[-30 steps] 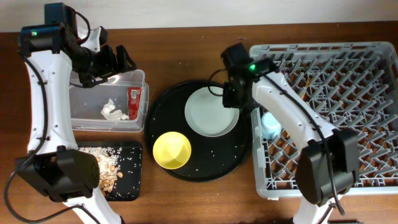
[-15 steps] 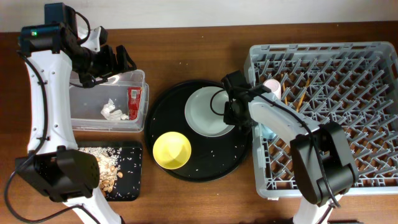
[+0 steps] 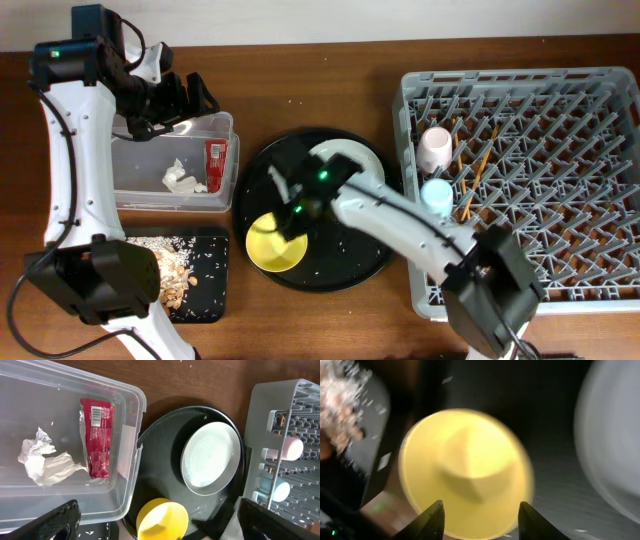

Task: Sort waste into correct bins and load items into the dishwasher rack
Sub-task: 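Reach the right gripper to the yellow bowl and grasp its rim, then carry the yellow bowl to the rack and set it tilted upside down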

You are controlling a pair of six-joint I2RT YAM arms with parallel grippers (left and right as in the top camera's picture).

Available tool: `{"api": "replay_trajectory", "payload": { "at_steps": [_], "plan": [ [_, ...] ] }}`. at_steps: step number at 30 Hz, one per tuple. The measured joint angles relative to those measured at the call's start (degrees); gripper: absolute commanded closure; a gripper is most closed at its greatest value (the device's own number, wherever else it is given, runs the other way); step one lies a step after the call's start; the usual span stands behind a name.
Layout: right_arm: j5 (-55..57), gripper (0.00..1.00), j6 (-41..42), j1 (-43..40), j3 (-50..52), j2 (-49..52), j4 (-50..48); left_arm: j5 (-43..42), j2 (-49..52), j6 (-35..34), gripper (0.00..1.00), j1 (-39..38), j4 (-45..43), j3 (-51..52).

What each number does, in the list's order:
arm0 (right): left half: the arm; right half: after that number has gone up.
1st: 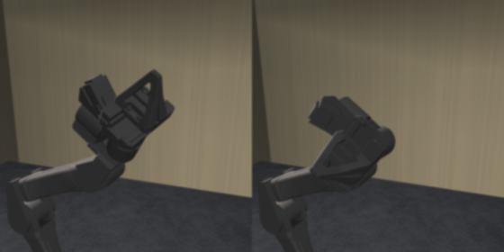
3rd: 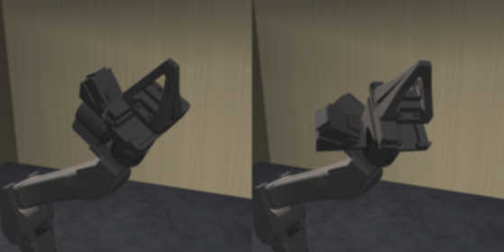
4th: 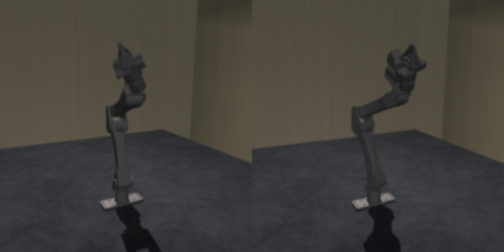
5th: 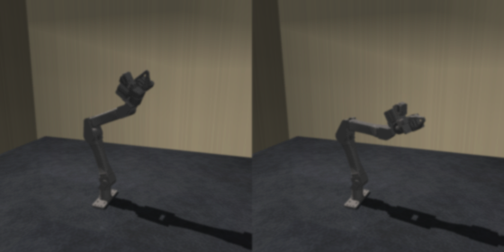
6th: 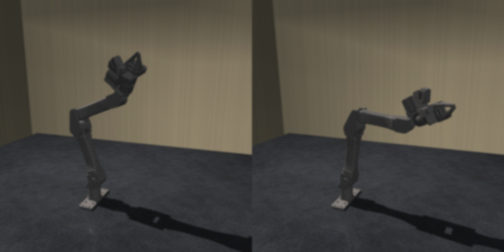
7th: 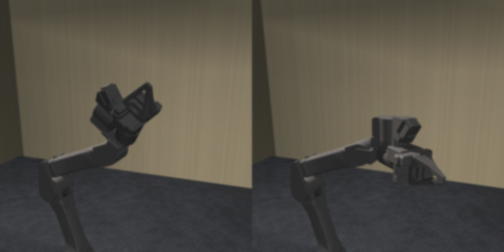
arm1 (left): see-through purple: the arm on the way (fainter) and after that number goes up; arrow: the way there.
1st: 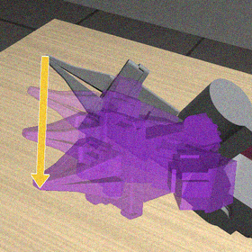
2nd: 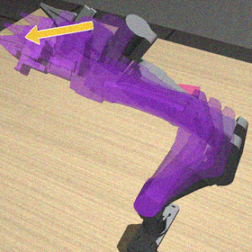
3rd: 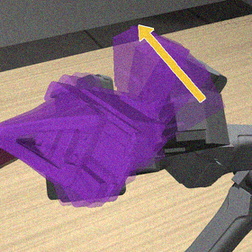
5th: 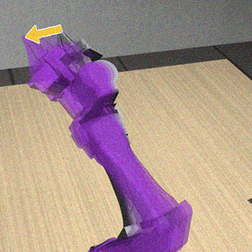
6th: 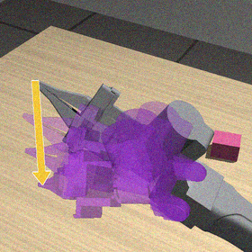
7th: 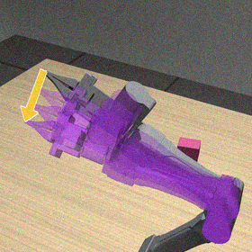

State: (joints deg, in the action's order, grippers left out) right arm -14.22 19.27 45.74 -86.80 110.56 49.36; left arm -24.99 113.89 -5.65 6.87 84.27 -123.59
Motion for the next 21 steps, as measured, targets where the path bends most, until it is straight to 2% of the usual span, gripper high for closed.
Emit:
{"api": "replay_trajectory", "payload": {
  "at_steps": [5, 9, 15, 17, 18, 21],
  "plan": [
    [6.1, 0.46, -0.2, 7.5, 0.0, 0.0, -2.4, 0.0, 0.0, 0.0, 0.00, 0.0, 0.0, 0.0],
    [7.8, 0.47, -2.0, 9.5, 1.4, 0.0, -8.8, 0.0, 0.0, 0.0, 0.00, 0.0, 0.0, 0.0],
    [8.2, 0.48, -4.8, 11.2, 2.8, 2.5, -10.3, 0.0, 0.0, 0.0, 0.00, 0.0, 0.0, 0.0],
    [8.2, 0.57, -4.9, 11.6, 3.1, 3.5, -10.3, 0.0, 0.0, 0.0, 0.00, 0.0, 0.0, 0.0],
    [8.2, 0.66, -5.1, 11.7, 3.2, 4.2, -10.3, 0.0, 0.0, 0.0, 0.00, 0.0, 0.0, 0.0],
    [8.3, 0.77, -5.5, 11.7, 3.5, 5.2, -10.2, 0.0, 0.0, 0.0, 0.00, 0.0, 0.0, 0.0]
  ]
}}
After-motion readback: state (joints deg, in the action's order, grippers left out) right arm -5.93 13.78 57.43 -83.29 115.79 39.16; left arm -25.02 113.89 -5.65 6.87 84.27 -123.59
